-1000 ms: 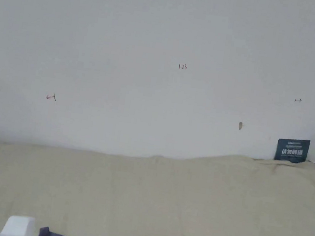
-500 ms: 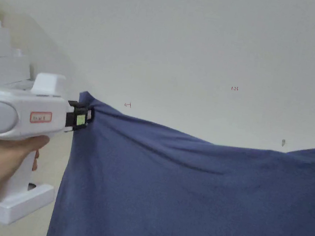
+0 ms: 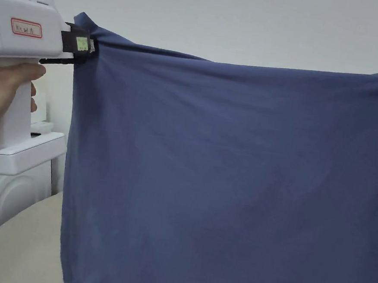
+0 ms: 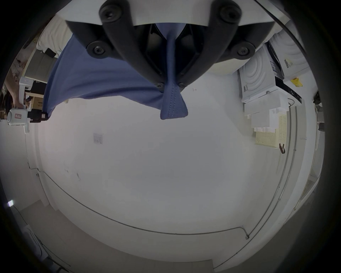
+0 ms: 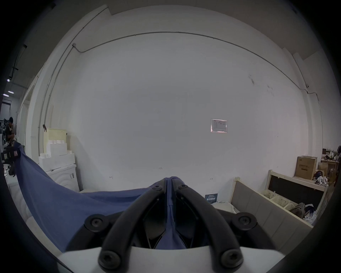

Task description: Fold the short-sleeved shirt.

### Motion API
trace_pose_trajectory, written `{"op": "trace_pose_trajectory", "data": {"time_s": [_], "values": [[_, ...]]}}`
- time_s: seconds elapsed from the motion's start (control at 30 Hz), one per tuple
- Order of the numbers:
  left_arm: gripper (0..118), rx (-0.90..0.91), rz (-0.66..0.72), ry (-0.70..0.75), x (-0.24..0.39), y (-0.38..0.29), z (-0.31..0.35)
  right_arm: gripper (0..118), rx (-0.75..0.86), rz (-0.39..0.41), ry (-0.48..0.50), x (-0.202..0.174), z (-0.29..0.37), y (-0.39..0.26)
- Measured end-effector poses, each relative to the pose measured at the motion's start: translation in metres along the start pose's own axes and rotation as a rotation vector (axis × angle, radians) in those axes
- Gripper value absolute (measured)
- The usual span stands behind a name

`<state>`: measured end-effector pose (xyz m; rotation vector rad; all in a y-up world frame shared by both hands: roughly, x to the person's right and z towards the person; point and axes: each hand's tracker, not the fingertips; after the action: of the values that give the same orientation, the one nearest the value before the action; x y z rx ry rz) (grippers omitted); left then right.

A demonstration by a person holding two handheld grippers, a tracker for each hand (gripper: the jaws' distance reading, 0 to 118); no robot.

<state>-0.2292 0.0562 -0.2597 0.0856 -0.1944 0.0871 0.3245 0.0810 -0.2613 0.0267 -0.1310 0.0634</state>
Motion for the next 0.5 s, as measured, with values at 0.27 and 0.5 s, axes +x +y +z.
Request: {"op": "trace_pose_trajectory", "data": {"time_s": [0.27,0.5], "values": [[4,-0.017,-0.010,-0.004,0.007,-0.006,-0.020,3,-0.007,-0.020,-0.012,0.006,-0.021,-0.010],[4,-0.079,-0.017,0.006,-0.005,-0.022,-0.080,3,-0.048,0.007,-0.026,0.009,-0.071,-0.024]]}}
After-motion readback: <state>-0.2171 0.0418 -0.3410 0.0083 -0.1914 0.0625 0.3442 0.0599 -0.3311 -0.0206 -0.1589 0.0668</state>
